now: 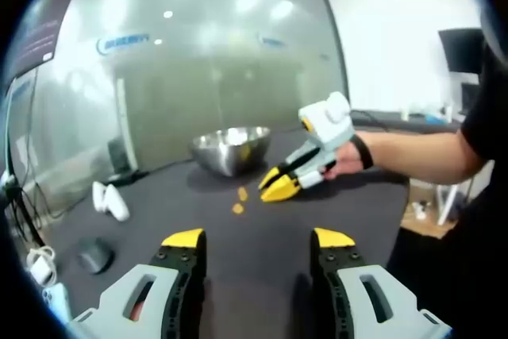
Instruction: Pick up the QQ candy scattered on the table and place it into the stainless steel bowl on the table
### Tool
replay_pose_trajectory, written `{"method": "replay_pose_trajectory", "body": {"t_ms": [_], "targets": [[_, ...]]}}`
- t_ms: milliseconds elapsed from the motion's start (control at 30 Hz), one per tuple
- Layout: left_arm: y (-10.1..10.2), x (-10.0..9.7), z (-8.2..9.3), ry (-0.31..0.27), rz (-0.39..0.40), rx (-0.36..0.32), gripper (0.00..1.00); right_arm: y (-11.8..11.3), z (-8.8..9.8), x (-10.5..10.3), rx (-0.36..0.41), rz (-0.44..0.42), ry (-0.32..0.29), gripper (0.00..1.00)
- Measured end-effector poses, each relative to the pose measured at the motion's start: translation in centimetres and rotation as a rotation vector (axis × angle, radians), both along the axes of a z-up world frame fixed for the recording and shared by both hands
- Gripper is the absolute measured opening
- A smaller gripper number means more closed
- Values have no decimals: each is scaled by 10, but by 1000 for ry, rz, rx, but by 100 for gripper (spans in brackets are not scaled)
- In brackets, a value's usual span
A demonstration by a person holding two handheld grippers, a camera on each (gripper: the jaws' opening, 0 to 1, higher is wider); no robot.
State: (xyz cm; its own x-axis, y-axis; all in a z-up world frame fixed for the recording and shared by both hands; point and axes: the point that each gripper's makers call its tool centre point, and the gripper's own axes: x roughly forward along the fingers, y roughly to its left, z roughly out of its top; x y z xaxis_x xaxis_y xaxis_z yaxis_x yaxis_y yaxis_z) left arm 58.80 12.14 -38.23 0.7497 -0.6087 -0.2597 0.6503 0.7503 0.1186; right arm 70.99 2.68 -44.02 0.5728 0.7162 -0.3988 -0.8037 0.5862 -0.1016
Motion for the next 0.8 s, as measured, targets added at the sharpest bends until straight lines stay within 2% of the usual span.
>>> {"method": "replay_pose_trajectory", "body": {"t_ms": [133, 500, 667, 733, 800], "targets": [[0, -1, 2, -3, -6, -1, 54, 4, 0, -5, -19, 9, -16, 10], [-3, 0, 0, -7, -12, 13, 54, 1, 2, -6, -12, -11, -15, 9], [-1, 0, 0, -7, -9, 13, 54, -7, 15, -10, 20, -71, -31, 9], [0, 1, 0, -6, -6, 13, 54, -16, 27, -9, 42, -134, -56, 9], [0, 1, 0, -6, -6, 11, 54, -25, 41, 2, 84, -215, -85, 9]]}}
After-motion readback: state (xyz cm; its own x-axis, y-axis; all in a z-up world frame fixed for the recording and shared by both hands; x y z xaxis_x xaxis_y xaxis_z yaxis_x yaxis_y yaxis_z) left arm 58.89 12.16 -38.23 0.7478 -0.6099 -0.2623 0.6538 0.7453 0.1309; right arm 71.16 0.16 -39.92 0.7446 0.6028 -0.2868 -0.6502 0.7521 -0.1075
